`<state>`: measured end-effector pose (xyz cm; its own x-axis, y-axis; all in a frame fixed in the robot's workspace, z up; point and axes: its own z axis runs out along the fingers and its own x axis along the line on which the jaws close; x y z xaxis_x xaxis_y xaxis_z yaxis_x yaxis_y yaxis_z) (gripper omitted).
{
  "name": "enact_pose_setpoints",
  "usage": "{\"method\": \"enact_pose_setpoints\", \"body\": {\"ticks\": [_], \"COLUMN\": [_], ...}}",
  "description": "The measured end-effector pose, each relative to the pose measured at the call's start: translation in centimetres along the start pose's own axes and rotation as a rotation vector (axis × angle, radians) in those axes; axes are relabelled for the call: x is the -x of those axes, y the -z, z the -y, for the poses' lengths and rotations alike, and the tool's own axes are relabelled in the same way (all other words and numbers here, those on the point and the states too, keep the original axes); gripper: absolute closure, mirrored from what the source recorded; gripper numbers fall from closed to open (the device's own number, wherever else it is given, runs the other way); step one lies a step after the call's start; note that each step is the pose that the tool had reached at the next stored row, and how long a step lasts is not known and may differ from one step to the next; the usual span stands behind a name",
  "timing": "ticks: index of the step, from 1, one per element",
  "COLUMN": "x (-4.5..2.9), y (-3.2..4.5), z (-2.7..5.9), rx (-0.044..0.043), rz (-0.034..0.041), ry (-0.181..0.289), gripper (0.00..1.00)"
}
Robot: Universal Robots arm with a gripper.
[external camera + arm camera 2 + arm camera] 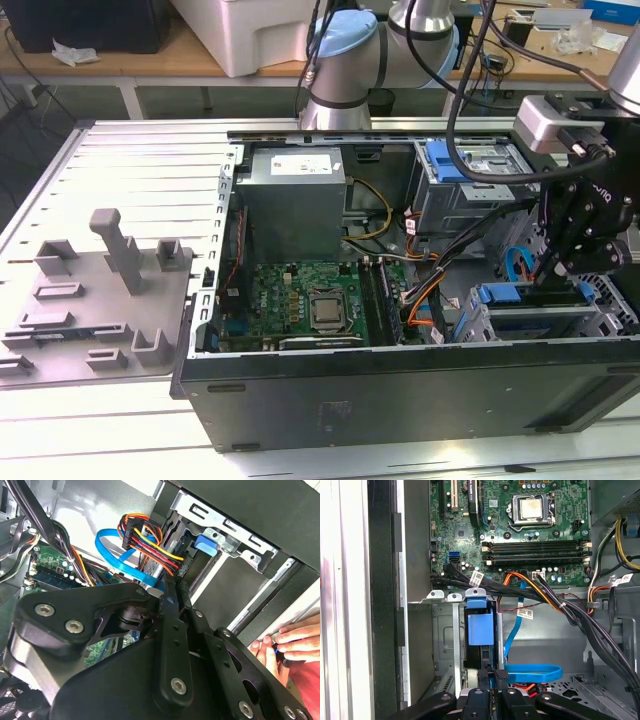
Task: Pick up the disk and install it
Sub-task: 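Insert the second disk wire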
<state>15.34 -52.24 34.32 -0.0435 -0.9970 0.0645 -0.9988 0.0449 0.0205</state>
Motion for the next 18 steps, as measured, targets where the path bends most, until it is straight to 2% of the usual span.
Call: {"method": "enact_pose_setpoints", "body": {"ticks": [18], "x": [0.03], "y": [-0.50], "z": [0.01], "rx": [0.0000], "rz": [-0.0004], "ry": [0.000], "gripper": [0.84]}}
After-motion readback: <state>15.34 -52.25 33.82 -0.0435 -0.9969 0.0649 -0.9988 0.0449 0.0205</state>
